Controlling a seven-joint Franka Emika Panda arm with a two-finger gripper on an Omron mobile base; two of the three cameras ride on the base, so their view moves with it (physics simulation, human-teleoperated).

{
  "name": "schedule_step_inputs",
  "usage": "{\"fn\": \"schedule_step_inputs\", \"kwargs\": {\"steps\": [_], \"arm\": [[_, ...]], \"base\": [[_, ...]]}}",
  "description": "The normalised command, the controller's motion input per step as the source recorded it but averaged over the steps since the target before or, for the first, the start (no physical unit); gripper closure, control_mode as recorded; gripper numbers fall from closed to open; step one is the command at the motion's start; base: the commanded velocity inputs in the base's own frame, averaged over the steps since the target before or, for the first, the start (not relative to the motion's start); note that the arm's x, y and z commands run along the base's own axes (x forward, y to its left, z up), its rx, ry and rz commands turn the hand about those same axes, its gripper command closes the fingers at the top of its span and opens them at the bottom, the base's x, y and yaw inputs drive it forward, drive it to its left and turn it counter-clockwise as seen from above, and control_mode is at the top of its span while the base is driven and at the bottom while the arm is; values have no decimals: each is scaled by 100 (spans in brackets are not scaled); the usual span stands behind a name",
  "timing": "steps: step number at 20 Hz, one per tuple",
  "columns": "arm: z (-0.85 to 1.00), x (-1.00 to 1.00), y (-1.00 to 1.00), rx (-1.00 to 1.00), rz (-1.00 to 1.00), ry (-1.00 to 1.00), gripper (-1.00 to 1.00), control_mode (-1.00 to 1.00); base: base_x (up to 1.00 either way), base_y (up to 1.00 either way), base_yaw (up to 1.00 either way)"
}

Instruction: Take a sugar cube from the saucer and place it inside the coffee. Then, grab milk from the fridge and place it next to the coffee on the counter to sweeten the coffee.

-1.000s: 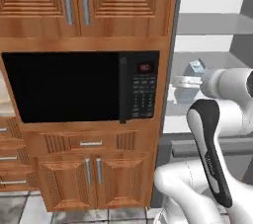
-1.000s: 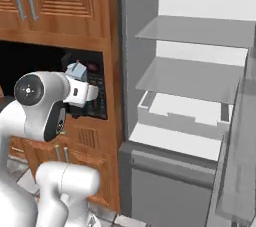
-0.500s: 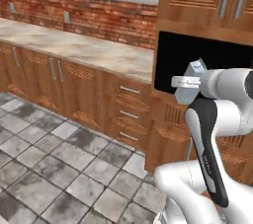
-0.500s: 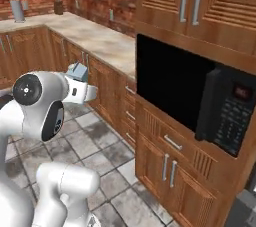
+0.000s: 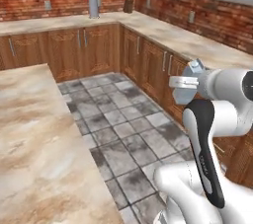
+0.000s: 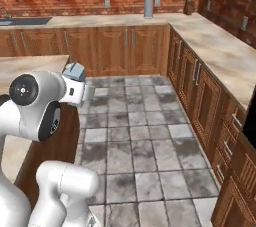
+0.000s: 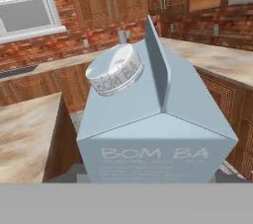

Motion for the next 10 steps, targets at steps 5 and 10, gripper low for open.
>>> {"fn": "schedule_step_inputs", "kwargs": {"steps": [5, 10], "arm": [[0, 0, 0, 0, 0, 0, 100, 100], [0, 0, 0, 0, 0, 0, 100, 100]], "base": [[94, -34, 60], [98, -100, 30]]}}
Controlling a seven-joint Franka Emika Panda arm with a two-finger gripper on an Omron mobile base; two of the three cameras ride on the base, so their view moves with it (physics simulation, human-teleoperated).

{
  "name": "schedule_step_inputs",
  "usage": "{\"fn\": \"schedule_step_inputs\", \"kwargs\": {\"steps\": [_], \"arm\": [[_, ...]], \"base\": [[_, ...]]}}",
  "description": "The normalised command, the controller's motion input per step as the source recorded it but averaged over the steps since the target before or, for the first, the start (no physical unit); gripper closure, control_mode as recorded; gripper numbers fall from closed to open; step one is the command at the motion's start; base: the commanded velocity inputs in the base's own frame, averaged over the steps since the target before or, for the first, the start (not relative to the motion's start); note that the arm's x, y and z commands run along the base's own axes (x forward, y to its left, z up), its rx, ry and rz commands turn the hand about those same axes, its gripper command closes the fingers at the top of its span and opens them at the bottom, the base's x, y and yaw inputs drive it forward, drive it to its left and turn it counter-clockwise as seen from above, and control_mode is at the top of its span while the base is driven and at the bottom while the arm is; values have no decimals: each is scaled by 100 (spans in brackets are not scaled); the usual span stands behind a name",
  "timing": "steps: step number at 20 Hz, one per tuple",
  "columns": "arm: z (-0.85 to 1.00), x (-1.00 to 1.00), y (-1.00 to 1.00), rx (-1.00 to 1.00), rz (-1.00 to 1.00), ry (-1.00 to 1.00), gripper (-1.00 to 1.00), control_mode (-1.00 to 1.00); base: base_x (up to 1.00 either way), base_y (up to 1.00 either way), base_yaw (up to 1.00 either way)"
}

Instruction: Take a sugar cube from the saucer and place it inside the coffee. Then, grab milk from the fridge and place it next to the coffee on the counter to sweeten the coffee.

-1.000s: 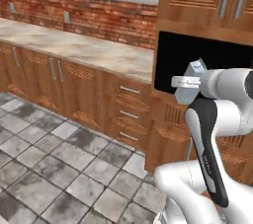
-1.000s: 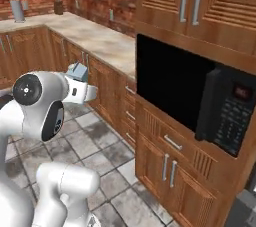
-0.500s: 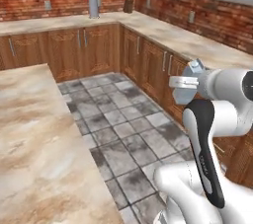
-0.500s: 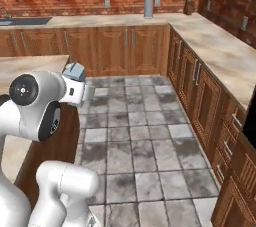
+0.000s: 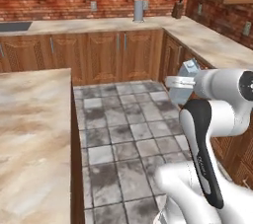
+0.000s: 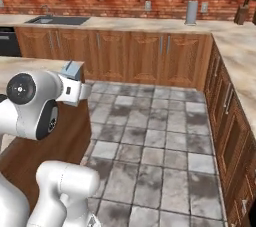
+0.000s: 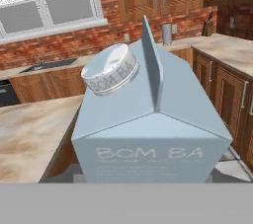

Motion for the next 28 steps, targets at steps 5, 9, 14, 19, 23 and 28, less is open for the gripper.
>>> {"fn": "schedule_step_inputs", "kwargs": {"steps": [5, 9, 14, 19, 23, 28], "arm": [[0, 0, 0, 0, 0, 0, 100, 100], [0, 0, 0, 0, 0, 0, 100, 100], [0, 0, 0, 0, 0, 0, 100, 100], [0, 0, 0, 0, 0, 0, 100, 100], [0, 0, 0, 0, 0, 0, 100, 100], [0, 0, 0, 0, 0, 0, 100, 100]], "base": [[100, -62, 24], [100, -37, 22], [100, -22, 24], [100, -16, 26], [100, -19, 27], [100, -27, 27]]}}
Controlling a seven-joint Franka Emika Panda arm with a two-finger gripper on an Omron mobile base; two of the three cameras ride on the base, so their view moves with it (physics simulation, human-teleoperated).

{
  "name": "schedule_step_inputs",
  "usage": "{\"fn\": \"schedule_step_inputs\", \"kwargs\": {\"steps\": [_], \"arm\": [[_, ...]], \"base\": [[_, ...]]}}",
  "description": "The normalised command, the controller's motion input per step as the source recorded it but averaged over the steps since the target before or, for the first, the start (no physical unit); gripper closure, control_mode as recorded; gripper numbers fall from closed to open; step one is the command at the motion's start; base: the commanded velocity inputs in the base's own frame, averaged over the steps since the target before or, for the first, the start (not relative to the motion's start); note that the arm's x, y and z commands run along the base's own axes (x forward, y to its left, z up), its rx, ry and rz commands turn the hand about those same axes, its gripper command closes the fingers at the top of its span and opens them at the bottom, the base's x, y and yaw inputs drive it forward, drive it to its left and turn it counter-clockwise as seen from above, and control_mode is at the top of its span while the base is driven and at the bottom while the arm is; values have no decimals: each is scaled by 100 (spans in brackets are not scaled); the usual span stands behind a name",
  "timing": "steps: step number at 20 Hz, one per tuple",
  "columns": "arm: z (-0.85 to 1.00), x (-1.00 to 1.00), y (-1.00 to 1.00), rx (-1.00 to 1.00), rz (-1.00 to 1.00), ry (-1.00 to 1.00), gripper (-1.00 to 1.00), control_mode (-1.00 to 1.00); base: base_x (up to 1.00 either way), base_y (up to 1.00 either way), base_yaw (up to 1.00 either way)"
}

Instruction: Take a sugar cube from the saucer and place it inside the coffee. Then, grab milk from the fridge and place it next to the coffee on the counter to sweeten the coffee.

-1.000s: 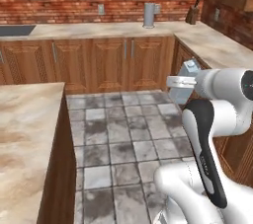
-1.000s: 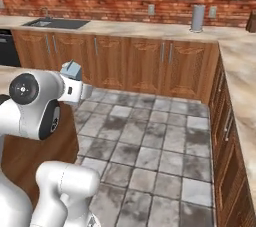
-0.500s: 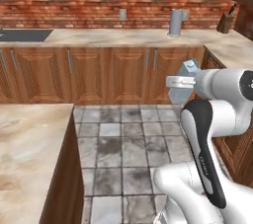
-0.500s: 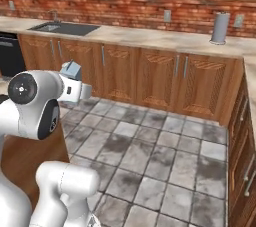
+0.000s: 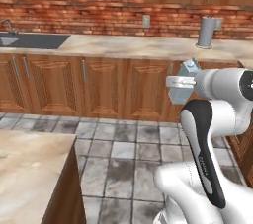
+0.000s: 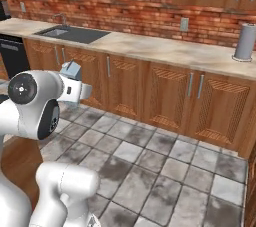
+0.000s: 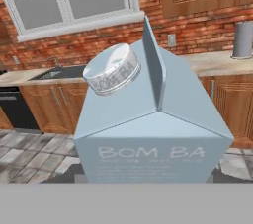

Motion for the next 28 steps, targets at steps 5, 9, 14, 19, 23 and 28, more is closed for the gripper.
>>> {"fn": "schedule_step_inputs", "kwargs": {"steps": [5, 9, 14, 19, 23, 28], "arm": [[0, 0, 0, 0, 0, 0, 100, 100], [0, 0, 0, 0, 0, 0, 100, 100], [0, 0, 0, 0, 0, 0, 100, 100], [0, 0, 0, 0, 0, 0, 100, 100], [0, 0, 0, 0, 0, 0, 100, 100], [0, 0, 0, 0, 0, 0, 100, 100]], "base": [[100, -23, 27], [100, -21, 27], [100, -12, 29], [100, 0, 31], [100, 2, 31], [100, 31, 29]]}}
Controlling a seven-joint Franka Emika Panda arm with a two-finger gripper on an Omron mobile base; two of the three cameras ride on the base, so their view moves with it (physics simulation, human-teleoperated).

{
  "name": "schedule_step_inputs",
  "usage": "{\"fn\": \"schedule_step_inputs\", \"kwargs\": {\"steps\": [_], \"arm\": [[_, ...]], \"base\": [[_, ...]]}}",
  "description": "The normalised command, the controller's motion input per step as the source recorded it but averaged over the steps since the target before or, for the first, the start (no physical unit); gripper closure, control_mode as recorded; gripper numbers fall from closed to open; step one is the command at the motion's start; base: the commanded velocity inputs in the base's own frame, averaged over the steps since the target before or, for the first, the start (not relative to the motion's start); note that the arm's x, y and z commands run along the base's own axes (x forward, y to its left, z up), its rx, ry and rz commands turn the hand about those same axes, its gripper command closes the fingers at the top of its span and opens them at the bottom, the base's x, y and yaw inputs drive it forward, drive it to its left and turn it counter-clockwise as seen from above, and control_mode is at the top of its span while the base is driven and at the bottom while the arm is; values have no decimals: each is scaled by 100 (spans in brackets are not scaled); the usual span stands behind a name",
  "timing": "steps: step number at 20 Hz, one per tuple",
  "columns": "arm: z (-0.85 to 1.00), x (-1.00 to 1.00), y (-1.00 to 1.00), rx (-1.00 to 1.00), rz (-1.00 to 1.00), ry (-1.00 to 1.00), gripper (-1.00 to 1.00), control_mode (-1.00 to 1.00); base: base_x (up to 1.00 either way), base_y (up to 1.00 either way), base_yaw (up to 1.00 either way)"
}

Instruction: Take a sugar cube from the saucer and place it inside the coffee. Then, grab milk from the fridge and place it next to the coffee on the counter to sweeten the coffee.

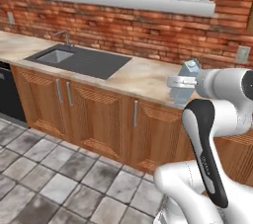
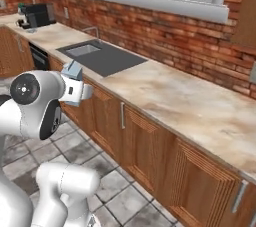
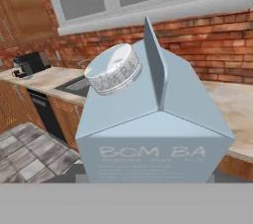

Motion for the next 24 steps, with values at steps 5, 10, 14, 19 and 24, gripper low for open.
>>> {"fn": "schedule_step_inputs", "kwargs": {"steps": [5, 10, 14, 19, 24], "arm": [[0, 0, 0, 0, 0, 0, 100, 100], [0, 0, 0, 0, 0, 0, 100, 100], [0, 0, 0, 0, 0, 0, 100, 100], [0, 0, 0, 0, 0, 0, 100, 100], [0, 0, 0, 0, 0, 0, 100, 100]], "base": [[100, 58, 26], [100, 97, 18], [100, 100, 16], [100, 100, 14], [100, 100, 10]]}}
